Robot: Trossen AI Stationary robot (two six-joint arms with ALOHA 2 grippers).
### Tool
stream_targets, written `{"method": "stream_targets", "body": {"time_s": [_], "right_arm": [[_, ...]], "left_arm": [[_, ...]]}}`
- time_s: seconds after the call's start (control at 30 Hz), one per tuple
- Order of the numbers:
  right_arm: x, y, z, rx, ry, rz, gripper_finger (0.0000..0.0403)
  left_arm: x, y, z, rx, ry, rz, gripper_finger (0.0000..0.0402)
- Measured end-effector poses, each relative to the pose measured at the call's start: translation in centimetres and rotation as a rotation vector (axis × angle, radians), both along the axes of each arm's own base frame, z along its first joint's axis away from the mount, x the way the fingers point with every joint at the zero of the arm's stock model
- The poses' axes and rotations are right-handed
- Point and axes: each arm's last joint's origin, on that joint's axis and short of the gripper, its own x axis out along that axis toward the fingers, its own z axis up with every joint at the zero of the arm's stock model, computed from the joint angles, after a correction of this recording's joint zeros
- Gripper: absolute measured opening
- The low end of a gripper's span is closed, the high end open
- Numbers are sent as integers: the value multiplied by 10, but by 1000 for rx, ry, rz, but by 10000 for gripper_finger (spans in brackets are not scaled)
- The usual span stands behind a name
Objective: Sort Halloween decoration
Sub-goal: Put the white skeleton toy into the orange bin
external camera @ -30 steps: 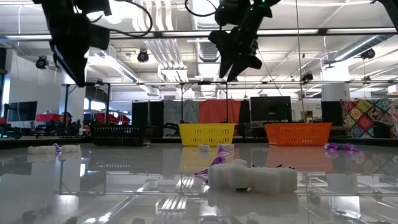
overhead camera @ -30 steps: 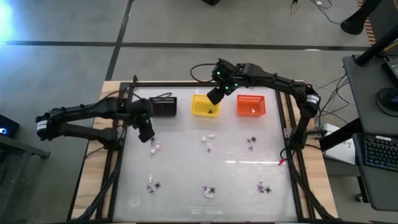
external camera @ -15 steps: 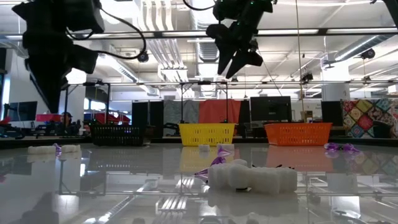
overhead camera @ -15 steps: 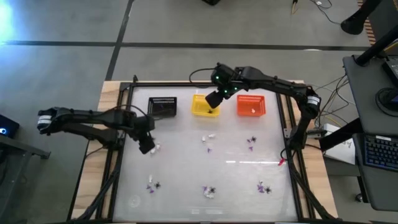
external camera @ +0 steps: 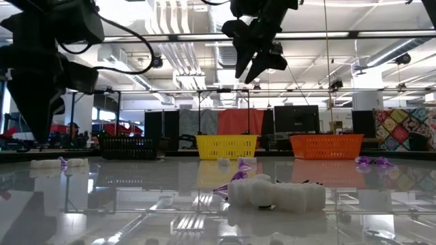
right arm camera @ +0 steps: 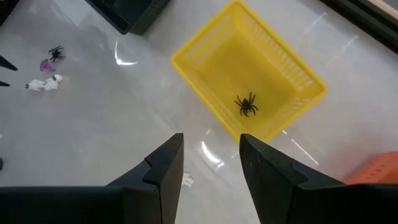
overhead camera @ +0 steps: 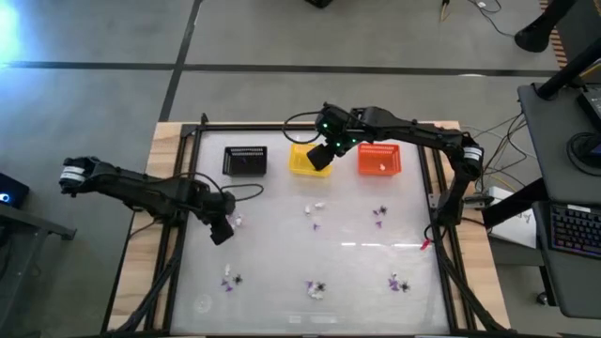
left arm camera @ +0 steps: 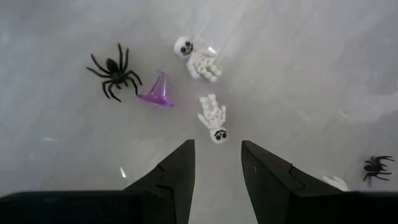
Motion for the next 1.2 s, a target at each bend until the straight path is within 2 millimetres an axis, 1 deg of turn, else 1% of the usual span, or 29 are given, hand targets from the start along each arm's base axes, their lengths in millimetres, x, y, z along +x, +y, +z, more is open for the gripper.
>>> {"method": "stream_targets", "body": {"time_s": [0.17, 0.33, 0.5, 0.63, 0.9, 1.03, 1.2], "right_arm": [[1, 3, 0, -2, 1, -3, 151], [1, 3, 0, -10, 4, -18, 151], [1, 3, 0, -11, 5, -17, 151], [1, 3, 0, -11, 5, -17, 151], [1, 3, 0, -11, 6, -16, 151], [1, 3, -1, -11, 7, -16, 151], [1, 3, -1, -11, 7, -16, 151]], "left_arm": [[3, -2, -6, 0, 37, 9, 113], [11, -2, -13, 2, 44, 9, 113], [16, -3, -23, 10, 114, 7, 113], [22, -6, -29, 3, 121, -7, 113], [26, -11, -40, 31, 164, -43, 112], [27, -11, -41, 37, 167, -71, 98], [24, -11, -32, 44, 148, -129, 76]]}}
